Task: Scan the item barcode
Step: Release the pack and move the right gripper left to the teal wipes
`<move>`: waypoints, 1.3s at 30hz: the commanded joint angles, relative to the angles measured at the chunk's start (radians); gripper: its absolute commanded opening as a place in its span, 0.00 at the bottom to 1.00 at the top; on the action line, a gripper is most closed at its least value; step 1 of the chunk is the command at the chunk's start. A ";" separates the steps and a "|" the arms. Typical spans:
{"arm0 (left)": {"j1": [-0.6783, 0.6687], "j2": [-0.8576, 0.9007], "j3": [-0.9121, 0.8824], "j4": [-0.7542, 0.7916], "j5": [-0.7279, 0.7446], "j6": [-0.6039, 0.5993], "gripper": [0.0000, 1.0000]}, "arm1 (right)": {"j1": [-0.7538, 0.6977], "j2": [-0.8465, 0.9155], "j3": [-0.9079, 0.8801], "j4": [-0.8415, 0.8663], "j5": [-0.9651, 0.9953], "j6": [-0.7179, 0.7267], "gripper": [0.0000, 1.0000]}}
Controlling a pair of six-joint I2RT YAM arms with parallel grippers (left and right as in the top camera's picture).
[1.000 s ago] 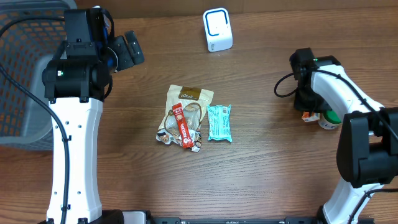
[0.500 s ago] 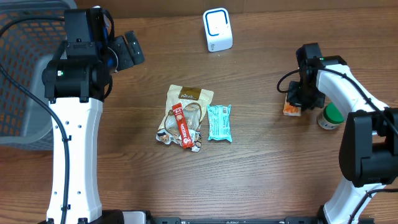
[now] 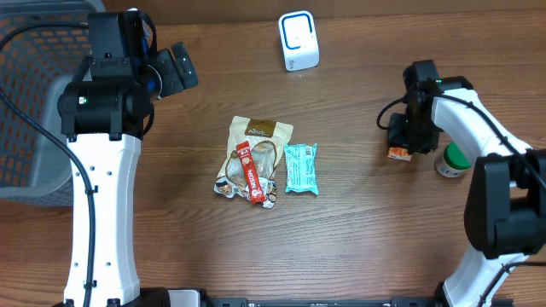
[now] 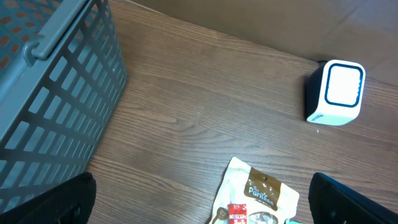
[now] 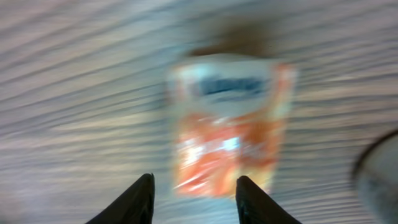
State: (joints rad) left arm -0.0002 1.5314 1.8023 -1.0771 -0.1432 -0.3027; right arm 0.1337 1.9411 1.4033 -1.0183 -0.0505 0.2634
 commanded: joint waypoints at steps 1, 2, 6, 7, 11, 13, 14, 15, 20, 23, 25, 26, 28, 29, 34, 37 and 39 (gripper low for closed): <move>0.000 -0.015 0.016 0.003 -0.002 0.019 1.00 | 0.053 -0.142 0.032 0.011 -0.134 -0.002 0.47; 0.000 -0.015 0.016 0.003 -0.002 0.019 1.00 | 0.068 -0.159 0.032 0.011 -0.159 -0.002 0.49; 0.000 -0.015 0.016 0.003 -0.002 0.019 1.00 | 0.156 -0.177 0.031 0.015 -0.198 0.018 0.49; 0.000 -0.015 0.016 0.003 -0.002 0.019 1.00 | 0.184 -0.174 0.023 0.031 -0.198 0.036 0.49; 0.000 -0.015 0.016 0.003 -0.002 0.019 1.00 | 0.293 -0.152 -0.009 0.106 -0.196 0.129 0.48; 0.000 -0.015 0.016 0.003 -0.002 0.019 1.00 | 0.350 -0.140 -0.031 0.150 -0.188 0.172 0.48; 0.000 -0.015 0.016 0.003 -0.002 0.019 1.00 | 0.378 -0.135 -0.044 0.172 -0.177 0.192 0.48; 0.000 -0.015 0.016 0.003 -0.002 0.019 1.00 | 0.405 -0.131 -0.059 0.193 -0.161 0.215 0.48; 0.000 -0.015 0.016 0.003 -0.002 0.019 1.00 | 0.536 -0.124 -0.145 0.282 0.005 0.366 0.48; 0.000 -0.015 0.016 0.003 -0.002 0.019 1.00 | 0.596 -0.124 -0.197 0.325 0.133 0.449 0.42; 0.000 -0.015 0.016 0.003 -0.002 0.019 1.00 | 0.625 -0.122 -0.228 0.368 0.174 0.472 0.37; 0.000 -0.015 0.016 0.003 -0.002 0.019 1.00 | 0.637 -0.120 -0.241 0.397 0.177 0.473 0.36; 0.000 -0.015 0.016 0.003 -0.002 0.019 1.00 | 0.657 -0.114 -0.266 0.455 0.177 0.474 0.35; 0.000 -0.015 0.016 0.003 -0.002 0.019 1.00 | 0.667 -0.111 -0.278 0.484 0.178 0.473 0.35; 0.000 -0.015 0.016 0.003 -0.002 0.019 1.00 | 0.690 -0.080 -0.293 0.517 0.193 0.473 0.30; 0.000 -0.015 0.016 0.003 -0.002 0.019 1.00 | 0.690 -0.055 -0.293 0.516 0.193 0.473 0.27; 0.000 -0.015 0.016 0.003 -0.002 0.019 1.00 | 0.690 -0.031 -0.293 0.517 0.192 0.474 0.27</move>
State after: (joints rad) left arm -0.0002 1.5314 1.8023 -1.0771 -0.1432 -0.3027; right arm 0.8207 1.8645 1.1217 -0.5049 0.1162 0.7265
